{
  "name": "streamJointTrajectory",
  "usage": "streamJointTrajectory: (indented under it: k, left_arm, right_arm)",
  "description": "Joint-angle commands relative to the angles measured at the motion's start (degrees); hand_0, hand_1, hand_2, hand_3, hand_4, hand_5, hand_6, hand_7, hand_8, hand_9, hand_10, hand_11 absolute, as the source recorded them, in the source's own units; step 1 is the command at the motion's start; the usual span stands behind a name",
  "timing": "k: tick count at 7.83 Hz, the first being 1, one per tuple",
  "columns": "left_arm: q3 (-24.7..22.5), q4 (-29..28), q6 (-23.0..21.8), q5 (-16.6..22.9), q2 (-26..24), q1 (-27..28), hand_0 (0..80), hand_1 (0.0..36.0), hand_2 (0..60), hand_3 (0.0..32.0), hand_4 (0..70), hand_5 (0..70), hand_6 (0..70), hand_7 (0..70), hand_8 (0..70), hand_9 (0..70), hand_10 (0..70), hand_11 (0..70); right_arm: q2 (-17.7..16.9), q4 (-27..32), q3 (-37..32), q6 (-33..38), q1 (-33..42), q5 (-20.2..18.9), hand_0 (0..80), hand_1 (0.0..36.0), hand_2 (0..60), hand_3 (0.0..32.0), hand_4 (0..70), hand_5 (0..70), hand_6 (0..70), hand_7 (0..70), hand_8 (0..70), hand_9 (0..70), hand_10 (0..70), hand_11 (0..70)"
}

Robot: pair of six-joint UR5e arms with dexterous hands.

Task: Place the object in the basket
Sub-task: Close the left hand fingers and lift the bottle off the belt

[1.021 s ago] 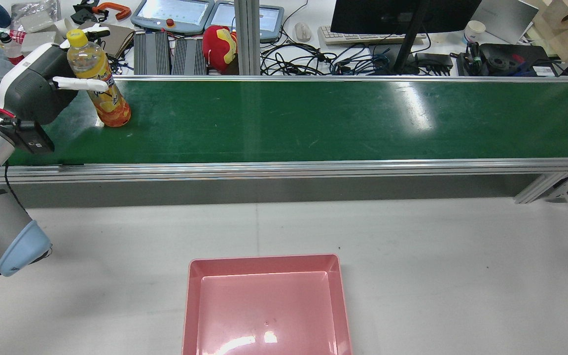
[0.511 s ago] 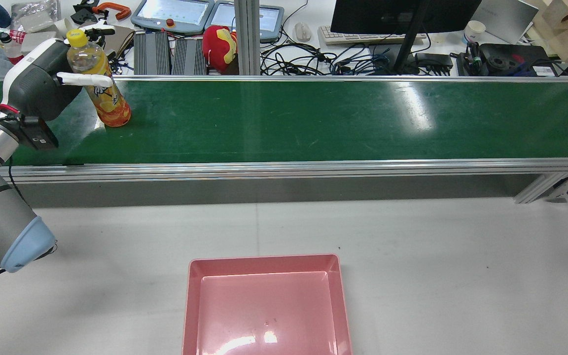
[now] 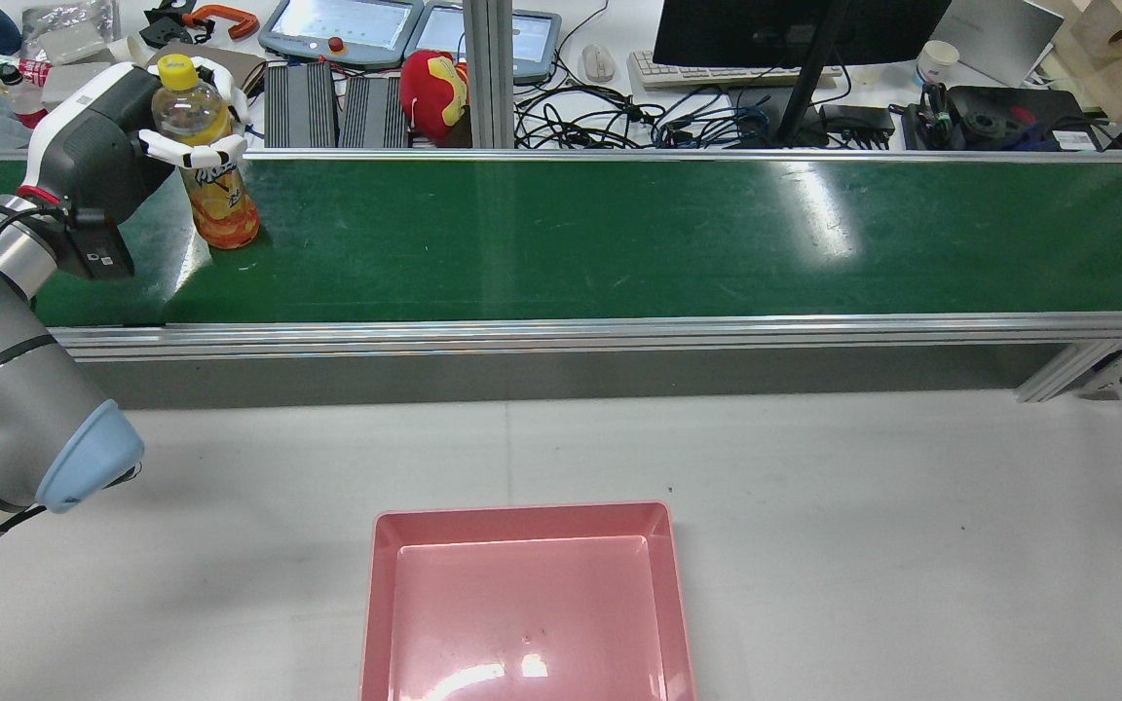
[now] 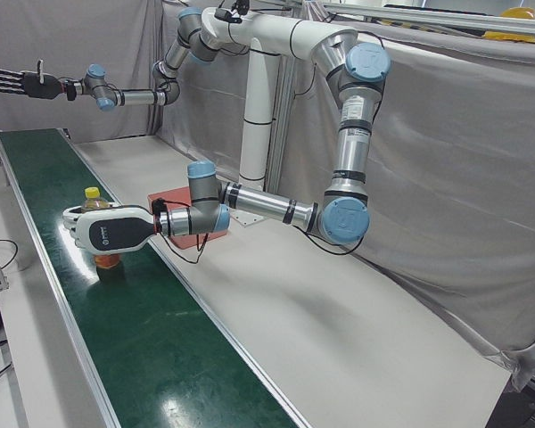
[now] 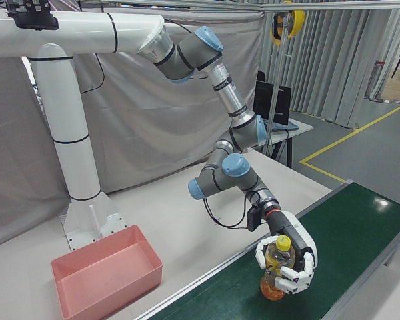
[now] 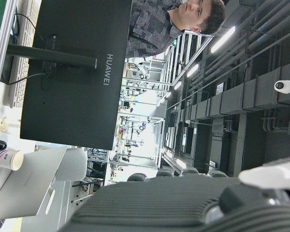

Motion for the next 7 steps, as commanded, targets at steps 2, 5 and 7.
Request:
streamJointTrajectory:
  k: [2, 5, 7]
  left_arm:
    - [-2.92, 3.58, -0.24, 1.06, -2.5, 0.0, 57.4, 31.7, 60.0, 0.0, 70.0, 70.0, 70.0, 70.0, 70.0, 70.0, 70.0, 70.0]
    - [-12.24, 9.48, 0.2, 6.59, -3.3, 3.15, 56.9, 33.5, 60.0, 0.0, 70.0, 70.0, 70.0, 70.0, 70.0, 70.0, 70.0, 70.0]
    - [-16.46, 11.06, 0.2, 8.61, -3.3, 7.97, 56.1, 32.9, 60.0, 0.0, 70.0, 70.0, 70.0, 70.0, 70.0, 70.0, 69.8, 70.0]
  right_arm:
    - [0.0, 0.0, 0.1, 0.0, 0.0, 0.0, 0.0, 0.0, 0.0, 0.0, 0.0, 0.0, 0.0, 0.0, 0.0, 0.0, 0.0, 0.0]
    - [0.0, 0.0, 0.1, 0.0, 0.0, 0.0, 0.0, 0.0, 0.0, 0.0, 0.0, 0.0, 0.0, 0.0, 0.0, 0.0, 0.0, 0.0]
    - [0.0, 0.0, 0.02, 0.0, 0.0, 0.0, 0.0, 0.0, 0.0, 0.0, 0.0, 0.0, 0.0, 0.0, 0.0, 0.0, 0.0, 0.0]
